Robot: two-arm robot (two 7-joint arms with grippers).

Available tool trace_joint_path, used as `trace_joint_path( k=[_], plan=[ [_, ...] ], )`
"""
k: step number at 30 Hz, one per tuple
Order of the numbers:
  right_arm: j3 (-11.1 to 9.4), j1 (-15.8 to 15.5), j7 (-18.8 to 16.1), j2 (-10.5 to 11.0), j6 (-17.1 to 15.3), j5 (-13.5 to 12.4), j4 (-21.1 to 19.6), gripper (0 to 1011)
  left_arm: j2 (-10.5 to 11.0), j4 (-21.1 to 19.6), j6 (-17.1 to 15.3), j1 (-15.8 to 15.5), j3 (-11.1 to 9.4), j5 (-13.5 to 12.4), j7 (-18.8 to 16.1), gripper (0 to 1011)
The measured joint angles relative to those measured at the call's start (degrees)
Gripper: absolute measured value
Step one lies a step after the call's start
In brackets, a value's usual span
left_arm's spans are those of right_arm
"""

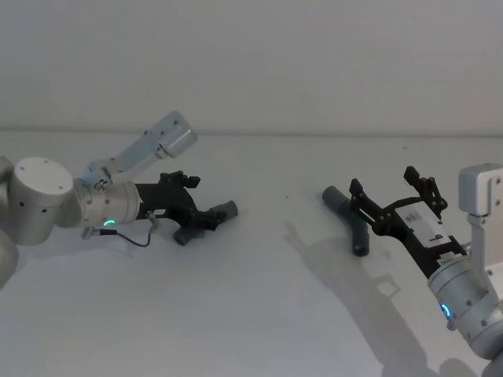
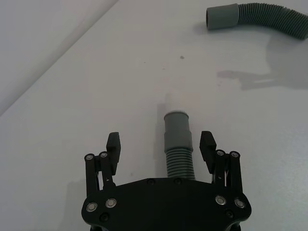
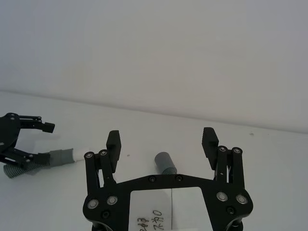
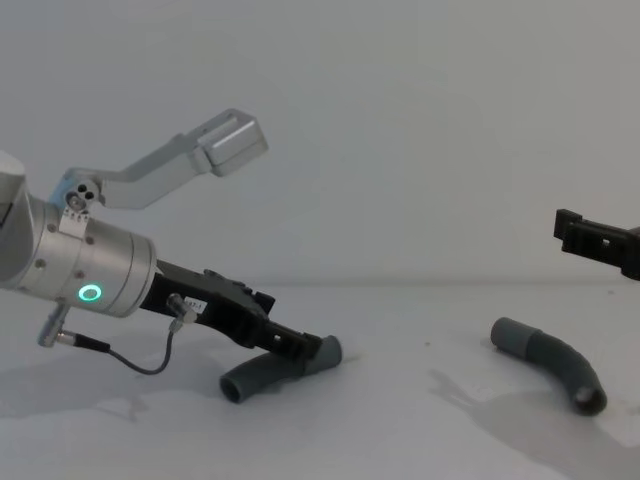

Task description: Use both hands to pick up one end of the pipe from the table, align the ends, and insert them.

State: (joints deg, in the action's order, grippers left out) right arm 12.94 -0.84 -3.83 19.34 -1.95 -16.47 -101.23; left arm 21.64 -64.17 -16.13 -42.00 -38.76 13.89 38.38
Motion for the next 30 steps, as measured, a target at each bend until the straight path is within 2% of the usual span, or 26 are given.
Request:
trace_joint_path(
  k=[13, 30],
  plan=[
    [0.0, 0.0, 0.0, 0.0, 0.0, 0.0, 0.0, 1001, -1.8, 2.5, 0.3, -0.9, 0.0, -0.8, 0.1, 1001],
    [0.0, 0.0, 0.0, 0.0, 0.0, 0.0, 0.0, 1001, -2.7, 3.1, -1.2, -0.9, 0.2, -1.4, 0.1, 1001]
  ],
)
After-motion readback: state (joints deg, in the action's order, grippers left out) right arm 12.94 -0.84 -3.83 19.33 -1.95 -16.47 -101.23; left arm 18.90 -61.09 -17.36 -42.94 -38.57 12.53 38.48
